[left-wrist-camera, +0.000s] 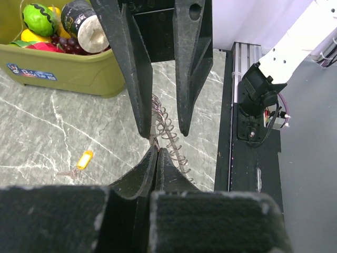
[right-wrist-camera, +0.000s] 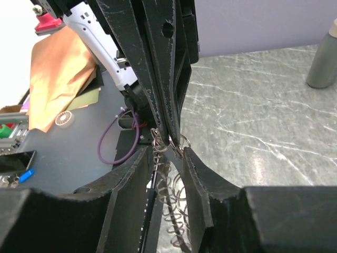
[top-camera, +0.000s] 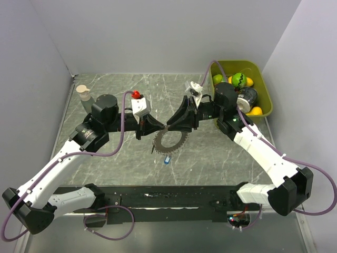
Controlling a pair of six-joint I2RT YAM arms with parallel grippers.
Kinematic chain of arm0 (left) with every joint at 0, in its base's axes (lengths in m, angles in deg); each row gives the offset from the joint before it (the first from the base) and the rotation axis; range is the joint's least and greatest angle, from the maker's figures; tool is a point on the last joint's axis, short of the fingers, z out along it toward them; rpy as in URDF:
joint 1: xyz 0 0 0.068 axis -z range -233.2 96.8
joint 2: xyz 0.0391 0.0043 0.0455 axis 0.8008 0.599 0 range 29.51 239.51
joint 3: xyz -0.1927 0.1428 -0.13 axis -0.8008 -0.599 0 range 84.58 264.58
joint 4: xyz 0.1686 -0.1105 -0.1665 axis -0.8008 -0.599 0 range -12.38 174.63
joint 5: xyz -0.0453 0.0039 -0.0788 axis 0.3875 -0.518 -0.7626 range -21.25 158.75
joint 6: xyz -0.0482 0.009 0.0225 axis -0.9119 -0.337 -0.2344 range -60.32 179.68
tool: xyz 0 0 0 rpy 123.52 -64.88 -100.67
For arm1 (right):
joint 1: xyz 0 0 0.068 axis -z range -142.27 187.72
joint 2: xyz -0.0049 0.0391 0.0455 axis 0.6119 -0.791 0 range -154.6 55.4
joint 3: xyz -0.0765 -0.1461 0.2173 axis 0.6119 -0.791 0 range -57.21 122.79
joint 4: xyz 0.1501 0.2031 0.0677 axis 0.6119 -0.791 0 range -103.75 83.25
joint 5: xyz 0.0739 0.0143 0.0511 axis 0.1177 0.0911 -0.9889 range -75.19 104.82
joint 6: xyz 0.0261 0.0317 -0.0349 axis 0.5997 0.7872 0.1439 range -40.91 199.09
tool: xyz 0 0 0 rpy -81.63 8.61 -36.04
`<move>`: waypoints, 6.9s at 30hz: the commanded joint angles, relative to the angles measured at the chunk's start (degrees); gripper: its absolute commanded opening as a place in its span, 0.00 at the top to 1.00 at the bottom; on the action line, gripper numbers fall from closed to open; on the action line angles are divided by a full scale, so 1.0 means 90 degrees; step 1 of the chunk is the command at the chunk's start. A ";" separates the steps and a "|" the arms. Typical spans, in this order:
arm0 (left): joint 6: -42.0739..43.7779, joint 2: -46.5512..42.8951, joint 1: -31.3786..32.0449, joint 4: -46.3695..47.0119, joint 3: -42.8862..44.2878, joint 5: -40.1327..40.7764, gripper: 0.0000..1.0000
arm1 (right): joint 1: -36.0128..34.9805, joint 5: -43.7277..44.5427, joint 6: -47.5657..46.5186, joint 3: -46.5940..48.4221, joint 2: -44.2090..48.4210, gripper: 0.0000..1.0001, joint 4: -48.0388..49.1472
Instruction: Put the keys on the keyring
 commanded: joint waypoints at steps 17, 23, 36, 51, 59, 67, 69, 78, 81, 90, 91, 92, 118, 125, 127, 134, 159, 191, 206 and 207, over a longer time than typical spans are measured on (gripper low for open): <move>-0.0250 0.0046 -0.0021 0.0804 0.0179 -0.0158 0.99 | -0.0321 0.0458 -0.0487 0.0414 -0.0184 0.82 -0.1009; -0.0338 0.0105 -0.0021 0.0902 0.0179 -0.0207 0.99 | -0.0370 0.0663 -0.0487 0.0434 -0.0204 1.00 -0.1097; -0.0542 -0.0461 -0.0157 0.1409 -0.0104 0.0926 0.59 | -0.0272 0.1522 0.0577 -0.0550 0.0479 1.00 0.0948; -0.1021 -0.0237 -0.0773 0.1478 -0.0123 -0.0743 0.57 | -0.0106 0.1103 0.1388 -0.0983 0.0899 1.00 0.2291; -0.1353 -0.0139 -0.0783 0.2054 -0.0328 -0.1339 0.69 | -0.0038 0.1152 0.1671 -0.1080 0.1007 1.00 0.2583; -0.1510 -0.0012 -0.0793 0.2396 -0.0416 -0.1379 0.67 | -0.0009 0.0996 0.2286 -0.1226 0.0909 1.00 0.3374; -0.1519 0.0046 -0.0783 0.2416 -0.0407 -0.1398 0.68 | 0.0001 0.0976 0.2326 -0.1217 0.0880 1.00 0.3434; -0.1676 0.0251 -0.0783 0.2689 -0.0358 -0.1544 0.76 | -0.0009 0.0898 0.2326 -0.1217 0.0861 1.00 0.3385; -0.1705 0.0329 -0.0783 0.2747 -0.0309 -0.1719 0.76 | -0.0009 0.0898 0.2345 -0.1227 0.0860 1.00 0.3395; -0.1500 0.0135 -0.0783 0.2436 -0.0289 -0.1351 0.68 | 0.0011 0.0947 0.2384 -0.1295 0.0841 1.00 0.3492; -0.1500 0.0086 -0.0792 0.2426 -0.0280 -0.1195 0.67 | 0.0001 0.0937 0.2384 -0.1295 0.0822 1.00 0.3512; -0.1529 0.0037 -0.0802 0.2484 -0.0338 -0.1029 0.67 | 0.0001 0.0927 0.2375 -0.1305 0.0831 1.00 0.3512; -0.1705 0.0535 -0.0910 0.2240 -0.0074 -0.2267 0.72 | 0.0021 0.0771 0.2287 -0.1383 0.0704 1.00 0.3376; -0.1608 0.0544 -0.0910 0.2104 -0.0065 -0.2326 0.73 | 0.0011 0.0761 0.2326 -0.1402 0.0675 1.00 0.3443; -0.1481 0.0574 -0.0910 0.1899 -0.0036 -0.2229 0.77 | 0.0011 0.0751 0.2355 -0.1383 0.0675 1.00 0.3492; -0.1314 0.0652 -0.0910 0.1741 -0.0113 -0.2023 0.91 | 0.0011 0.0683 0.2414 -0.1383 0.0655 1.00 0.3561; -0.0192 0.0730 -0.0753 -0.0044 0.0833 -0.0696 0.99 | 0.0011 0.1259 0.1233 -0.0680 0.0606 0.54 0.1550; 0.1693 0.1579 0.0008 -0.2936 0.2601 0.0819 0.99 | -0.0448 0.1864 -0.1229 0.0951 -0.0448 0.44 -0.1586; 0.1576 0.1570 0.0057 -0.2711 0.2572 0.0536 0.99 | -0.0458 0.1924 -0.1151 0.0746 -0.0487 0.62 -0.1390; 0.1576 0.1560 0.0057 -0.2692 0.2572 0.0526 0.99 | -0.0458 0.1894 -0.1141 0.0765 -0.0516 0.71 -0.1390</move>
